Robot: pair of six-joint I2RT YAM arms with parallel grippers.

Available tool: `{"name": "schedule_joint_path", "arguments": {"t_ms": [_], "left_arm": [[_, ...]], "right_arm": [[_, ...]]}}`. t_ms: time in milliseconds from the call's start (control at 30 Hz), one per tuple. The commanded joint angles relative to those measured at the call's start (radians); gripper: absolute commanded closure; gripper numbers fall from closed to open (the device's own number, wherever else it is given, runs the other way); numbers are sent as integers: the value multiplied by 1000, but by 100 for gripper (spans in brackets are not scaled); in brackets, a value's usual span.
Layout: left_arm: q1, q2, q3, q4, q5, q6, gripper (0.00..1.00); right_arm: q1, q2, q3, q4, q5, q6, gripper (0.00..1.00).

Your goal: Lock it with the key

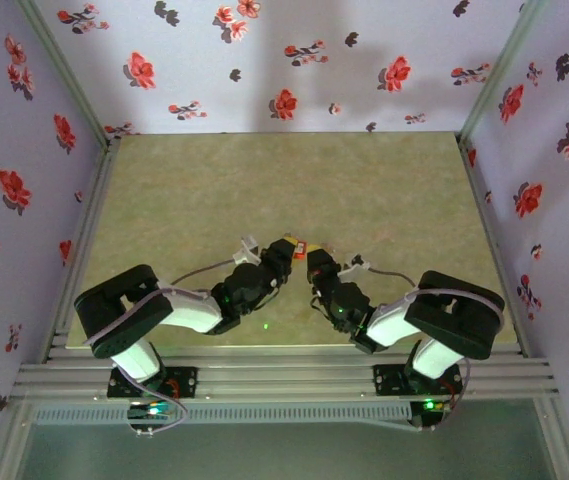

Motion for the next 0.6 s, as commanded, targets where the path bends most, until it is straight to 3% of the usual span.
{"name": "schedule_joint_path", "arguments": {"t_ms": [0, 567], "left_arm": [[3, -19, 2, 28, -70, 29, 100], [5, -38, -8, -24, -154, 36, 100]], "right_arm": [[-11, -18, -41, -25, 168, -18, 100], [9, -120, -100, -93, 249, -4, 100]]}}
